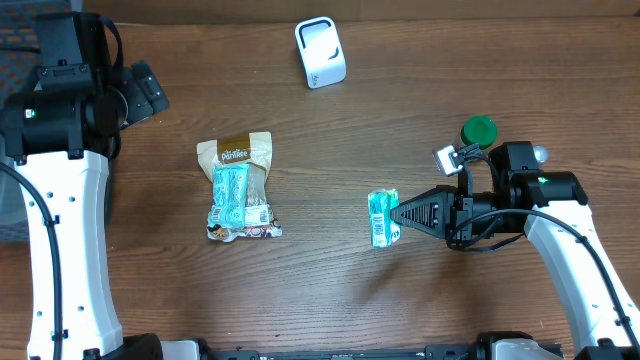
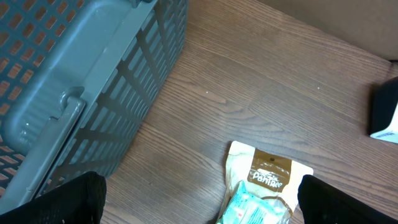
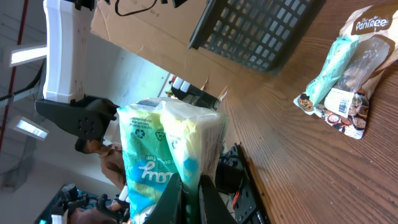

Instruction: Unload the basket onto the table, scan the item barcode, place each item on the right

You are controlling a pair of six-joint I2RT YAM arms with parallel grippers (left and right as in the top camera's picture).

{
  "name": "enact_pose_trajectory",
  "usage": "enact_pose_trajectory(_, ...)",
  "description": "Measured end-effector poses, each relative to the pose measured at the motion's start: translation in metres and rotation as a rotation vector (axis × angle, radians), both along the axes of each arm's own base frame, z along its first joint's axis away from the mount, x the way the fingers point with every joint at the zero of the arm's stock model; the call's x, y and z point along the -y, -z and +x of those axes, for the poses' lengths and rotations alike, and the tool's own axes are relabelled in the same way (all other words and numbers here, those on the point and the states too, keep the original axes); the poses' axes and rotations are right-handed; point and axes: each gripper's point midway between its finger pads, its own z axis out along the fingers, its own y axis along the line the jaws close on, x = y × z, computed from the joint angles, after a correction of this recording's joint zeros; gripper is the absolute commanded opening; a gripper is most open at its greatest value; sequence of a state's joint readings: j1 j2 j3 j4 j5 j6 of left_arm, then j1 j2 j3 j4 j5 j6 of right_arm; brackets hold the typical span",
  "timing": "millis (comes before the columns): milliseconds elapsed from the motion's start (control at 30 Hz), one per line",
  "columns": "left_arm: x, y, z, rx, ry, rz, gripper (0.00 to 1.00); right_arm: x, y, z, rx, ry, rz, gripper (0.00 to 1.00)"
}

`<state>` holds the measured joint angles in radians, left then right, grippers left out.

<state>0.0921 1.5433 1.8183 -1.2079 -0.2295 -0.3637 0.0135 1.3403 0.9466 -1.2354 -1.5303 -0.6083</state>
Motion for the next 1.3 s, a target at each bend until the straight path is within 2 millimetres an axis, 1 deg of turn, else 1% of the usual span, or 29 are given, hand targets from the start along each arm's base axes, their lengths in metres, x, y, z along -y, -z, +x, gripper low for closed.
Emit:
enact_pose_trajectory(533, 0.0, 0.0, 0.0, 0.0, 0.0, 0.0, 1.0, 0.0, 0.0, 0.0, -0.005, 0.0, 0.0, 0.04)
enact_pose_trajectory(767, 0.0, 0.0, 0.0, 0.0, 0.0, 0.0, 0.99, 0.0, 0.0, 0.0, -0.047, 0.001, -0.001, 0.04)
enact_pose_trajectory(867, 0.0, 0.0, 0.0, 0.0, 0.0, 0.0, 1.0, 0.0, 0.004, 0.0, -0.058, 0.002, -0.026, 0.04)
enact_pose_trajectory(967, 0.0, 0.0, 0.0, 0.0, 0.0, 0.0, 1.0, 0.001, 0.017, 0.004, -0.058, 0.008, -0.097, 0.04)
enact_pose_trajectory(1000, 0.0, 0.0, 0.0, 0.0, 0.0, 0.0, 1.0, 0.002, 0.025, 0.008, -0.065, 0.018, -0.144, 0.04)
enact_pose_trajectory(1133, 0.0, 0.0, 0.0, 0.0, 0.0, 0.0, 1.0, 0.011, 0.064, 0.035, -0.1, 0.118, -0.394, 0.04)
enact_pose_trajectory(1233, 0.0, 0.0, 0.0, 0.0, 0.0, 0.0, 0.99, 0.016, 0.092, 0.059, -0.074, 0.218, -0.594, 0.04)
enact_pose_trajectory(1300, 0.0, 0.0, 0.0, 0.0, 0.0, 0.0, 1.0, 0.016, 0.102, 0.073, -0.036, 0.278, -0.685, 0.03)
